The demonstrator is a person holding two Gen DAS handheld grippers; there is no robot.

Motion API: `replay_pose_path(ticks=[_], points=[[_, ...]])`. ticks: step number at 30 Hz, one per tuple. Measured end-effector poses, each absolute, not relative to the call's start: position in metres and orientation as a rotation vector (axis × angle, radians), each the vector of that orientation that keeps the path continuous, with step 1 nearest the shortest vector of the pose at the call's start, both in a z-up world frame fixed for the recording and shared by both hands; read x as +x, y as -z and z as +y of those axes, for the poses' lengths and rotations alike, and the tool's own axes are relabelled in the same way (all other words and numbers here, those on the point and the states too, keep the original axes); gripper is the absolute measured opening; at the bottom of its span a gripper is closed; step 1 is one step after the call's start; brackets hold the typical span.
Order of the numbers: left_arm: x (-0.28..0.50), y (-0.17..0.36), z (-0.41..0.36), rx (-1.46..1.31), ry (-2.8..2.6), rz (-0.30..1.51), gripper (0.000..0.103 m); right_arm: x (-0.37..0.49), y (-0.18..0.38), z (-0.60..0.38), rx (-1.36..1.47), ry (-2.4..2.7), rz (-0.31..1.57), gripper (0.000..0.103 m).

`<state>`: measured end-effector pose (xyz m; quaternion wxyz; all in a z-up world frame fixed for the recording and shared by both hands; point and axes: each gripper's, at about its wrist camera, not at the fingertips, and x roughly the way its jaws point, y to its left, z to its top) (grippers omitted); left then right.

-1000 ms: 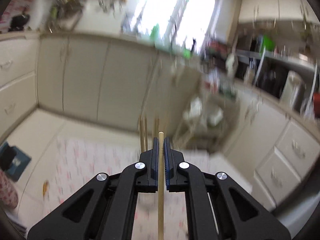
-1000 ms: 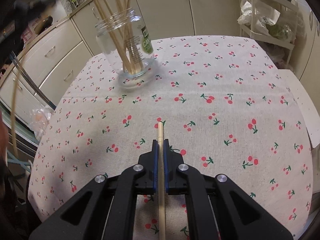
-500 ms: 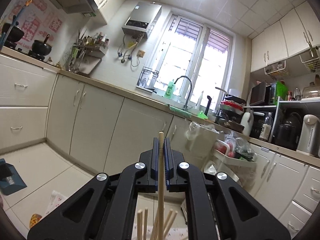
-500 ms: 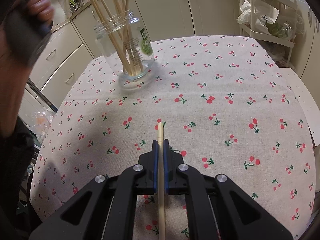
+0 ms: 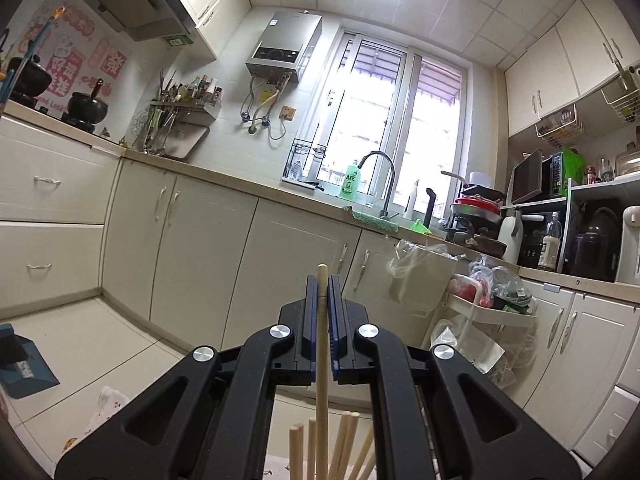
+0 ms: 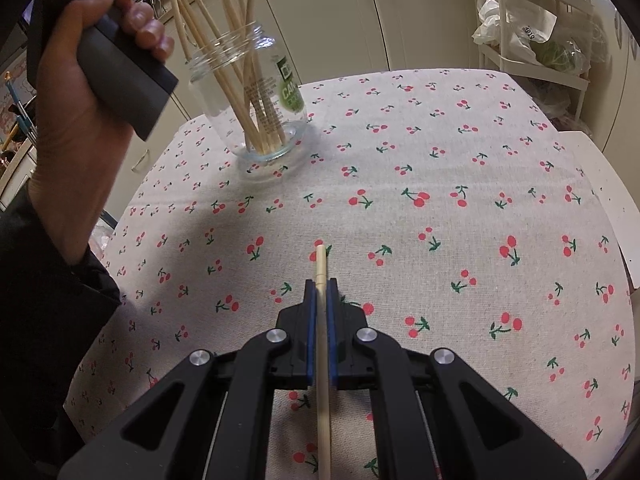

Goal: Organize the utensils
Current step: 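Lift the left gripper's chopstick over the jar and open to drop it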

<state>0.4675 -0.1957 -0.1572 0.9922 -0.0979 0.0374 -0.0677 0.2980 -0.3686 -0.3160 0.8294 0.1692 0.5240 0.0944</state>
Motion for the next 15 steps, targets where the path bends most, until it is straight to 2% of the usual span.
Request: replay_pose_path(ticks=[15], points=[[0.465, 0.174, -0.187, -0.208, 0.135, 0.088, 0.005, 0.298, 0.317, -0.370, 0.373, -0.202, 1.113, 0.006]])
